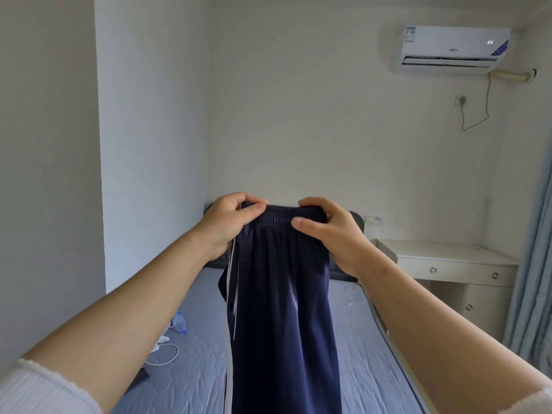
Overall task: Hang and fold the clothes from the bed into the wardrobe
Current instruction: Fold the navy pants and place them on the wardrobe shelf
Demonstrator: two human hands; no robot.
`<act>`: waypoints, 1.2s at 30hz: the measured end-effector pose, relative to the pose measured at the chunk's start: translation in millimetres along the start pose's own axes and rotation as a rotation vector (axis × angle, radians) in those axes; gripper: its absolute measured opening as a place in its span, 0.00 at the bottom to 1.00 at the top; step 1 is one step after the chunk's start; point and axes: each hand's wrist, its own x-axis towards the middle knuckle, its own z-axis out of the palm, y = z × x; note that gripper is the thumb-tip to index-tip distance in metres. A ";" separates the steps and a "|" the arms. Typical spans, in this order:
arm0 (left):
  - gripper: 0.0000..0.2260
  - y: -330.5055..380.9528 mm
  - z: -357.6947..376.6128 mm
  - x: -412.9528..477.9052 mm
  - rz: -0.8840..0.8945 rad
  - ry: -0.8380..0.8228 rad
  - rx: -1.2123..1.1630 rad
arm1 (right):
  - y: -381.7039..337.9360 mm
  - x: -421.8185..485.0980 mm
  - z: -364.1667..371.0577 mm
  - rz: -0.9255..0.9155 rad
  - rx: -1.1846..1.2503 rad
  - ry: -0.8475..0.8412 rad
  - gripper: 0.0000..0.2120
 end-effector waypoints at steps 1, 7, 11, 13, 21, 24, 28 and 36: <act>0.04 1.6 -1.6 -0.2 -0.002 -0.011 -0.015 | 3.1 -1.1 -1.0 0.024 -0.001 -0.033 0.13; 0.03 1.1 -3.5 -5.5 0.007 -0.119 0.108 | 4.2 -2.5 -0.8 0.005 -0.137 0.143 0.06; 0.12 -3.9 -7.8 -10.8 -0.039 -0.321 0.167 | -0.5 -0.9 -2.1 0.008 -0.257 0.179 0.16; 0.13 -2.0 -6.9 -11.0 -0.036 -0.345 0.232 | 0.1 -1.2 -1.6 0.037 -0.258 0.199 0.21; 0.18 -1.1 -12.5 -6.4 -0.078 -0.122 -0.085 | 9.7 -16.7 -8.3 0.339 0.306 -0.170 0.13; 0.19 -10.2 -12.3 -10.4 -0.286 -0.197 -0.115 | 16.7 -17.8 -8.9 0.333 0.242 -0.069 0.02; 0.08 -25.4 -15.8 -20.2 -0.552 -0.416 0.298 | 21.1 -20.7 -9.6 0.326 0.273 -0.095 0.04; 0.11 -21.6 -41.3 -15.9 -0.488 -0.515 -0.055 | 13.3 -25.4 -32.9 0.504 0.313 -0.334 0.13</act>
